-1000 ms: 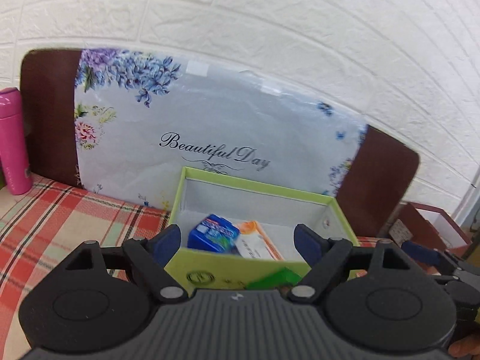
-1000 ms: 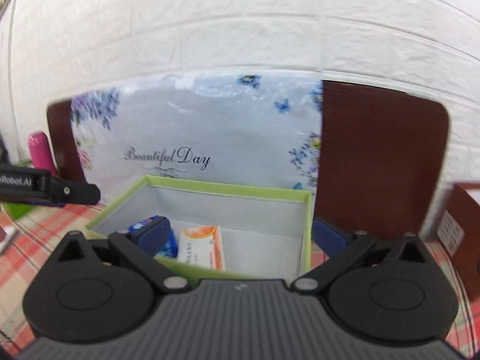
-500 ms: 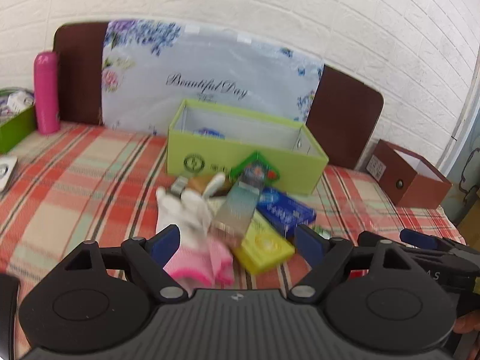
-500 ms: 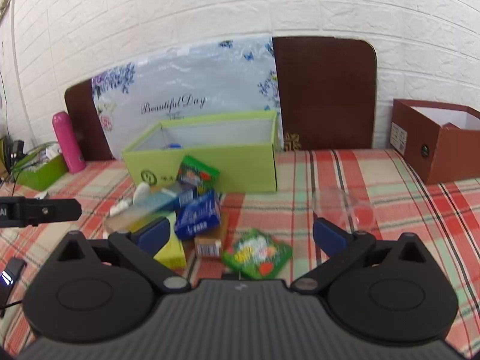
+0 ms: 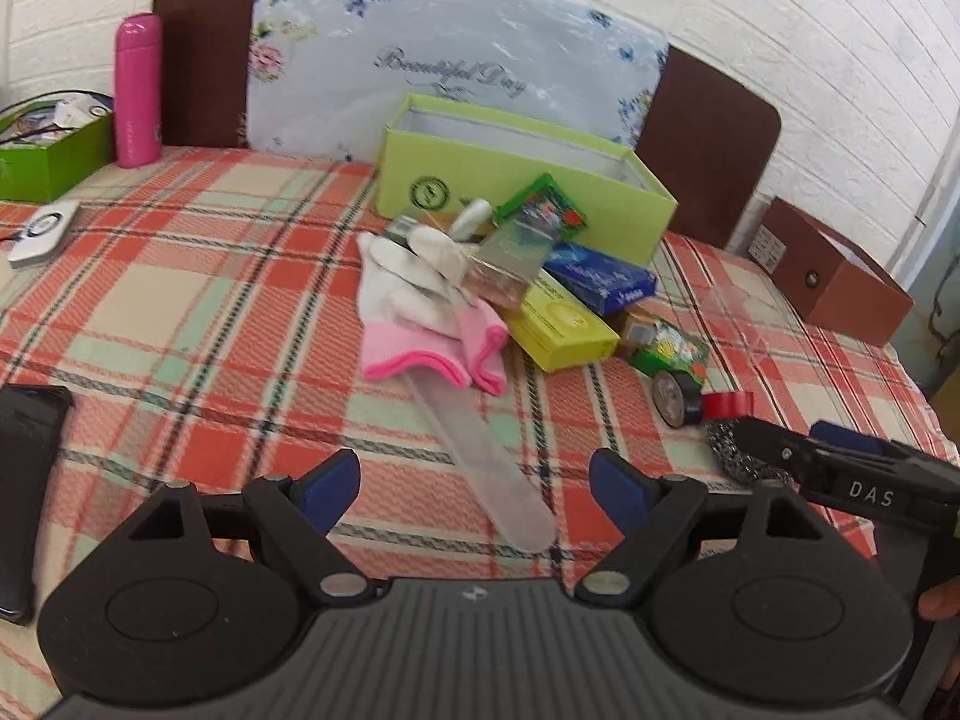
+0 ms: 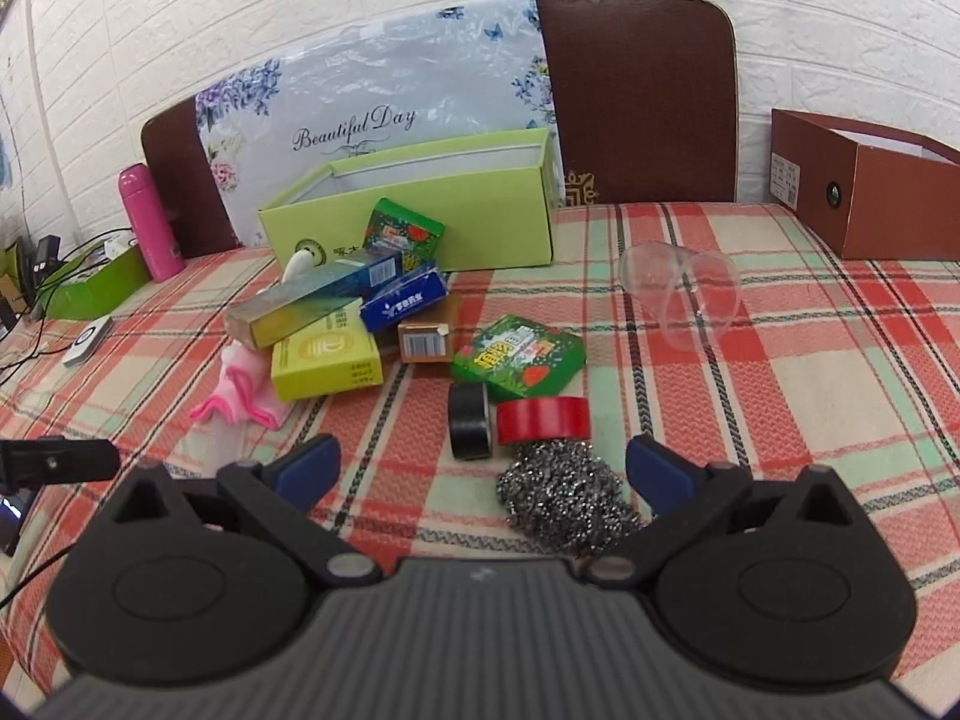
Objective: Organize objects
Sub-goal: 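Move left tool to clear plastic tube while right tool reaches steel wool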
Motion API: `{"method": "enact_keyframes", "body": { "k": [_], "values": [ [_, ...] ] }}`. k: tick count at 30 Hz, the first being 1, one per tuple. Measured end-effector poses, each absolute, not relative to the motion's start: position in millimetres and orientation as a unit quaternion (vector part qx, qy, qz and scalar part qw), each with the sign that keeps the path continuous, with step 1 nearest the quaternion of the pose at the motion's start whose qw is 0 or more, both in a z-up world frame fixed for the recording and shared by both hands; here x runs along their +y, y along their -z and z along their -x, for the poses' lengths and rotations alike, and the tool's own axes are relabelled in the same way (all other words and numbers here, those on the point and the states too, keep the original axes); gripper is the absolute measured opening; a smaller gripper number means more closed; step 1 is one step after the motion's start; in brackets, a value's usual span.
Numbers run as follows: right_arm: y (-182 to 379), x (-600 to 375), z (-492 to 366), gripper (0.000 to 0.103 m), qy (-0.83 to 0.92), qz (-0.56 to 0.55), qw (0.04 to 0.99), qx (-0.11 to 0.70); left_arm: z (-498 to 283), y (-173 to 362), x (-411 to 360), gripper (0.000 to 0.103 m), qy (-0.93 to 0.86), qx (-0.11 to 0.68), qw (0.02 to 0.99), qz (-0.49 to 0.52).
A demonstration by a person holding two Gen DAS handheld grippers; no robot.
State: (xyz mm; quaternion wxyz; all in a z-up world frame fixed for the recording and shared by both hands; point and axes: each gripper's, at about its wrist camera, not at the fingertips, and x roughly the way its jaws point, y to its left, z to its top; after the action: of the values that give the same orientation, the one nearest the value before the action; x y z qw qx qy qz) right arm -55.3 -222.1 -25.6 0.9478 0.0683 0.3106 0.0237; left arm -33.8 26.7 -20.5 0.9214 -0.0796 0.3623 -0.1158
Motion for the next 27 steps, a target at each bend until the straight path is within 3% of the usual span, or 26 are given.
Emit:
{"method": "enact_keyframes", "body": {
  "k": [6,17,19,21,23,27],
  "values": [
    [21.9,-232.4,69.3,0.103,-0.012,-0.076,0.963,0.257,15.5,38.5,3.5,0.087,0.126,0.38,0.913,0.079],
    [36.4,-248.1,61.5,0.103,-0.008,-0.102,0.945,0.311,-18.3,60.1,-1.3,0.085,0.08,0.391,0.911,0.102],
    [38.6,-247.3,59.9,0.103,0.003,-0.095,0.943,0.318,-21.0,62.7,-1.0,0.076,0.079,0.383,0.915,0.095],
    [40.2,-247.6,59.2,0.103,0.006,-0.092,0.943,0.319,-21.3,63.0,0.1,0.045,0.086,0.379,0.919,0.065],
    [42.8,-247.8,57.6,0.103,0.008,-0.088,0.943,0.322,-19.7,63.7,9.6,0.035,0.102,0.38,0.918,0.059],
    [50.1,-247.6,54.4,0.099,0.002,-0.083,0.94,0.332,-5.9,62.0,29.5,0.032,0.176,0.389,0.903,0.04]
  ]
}}
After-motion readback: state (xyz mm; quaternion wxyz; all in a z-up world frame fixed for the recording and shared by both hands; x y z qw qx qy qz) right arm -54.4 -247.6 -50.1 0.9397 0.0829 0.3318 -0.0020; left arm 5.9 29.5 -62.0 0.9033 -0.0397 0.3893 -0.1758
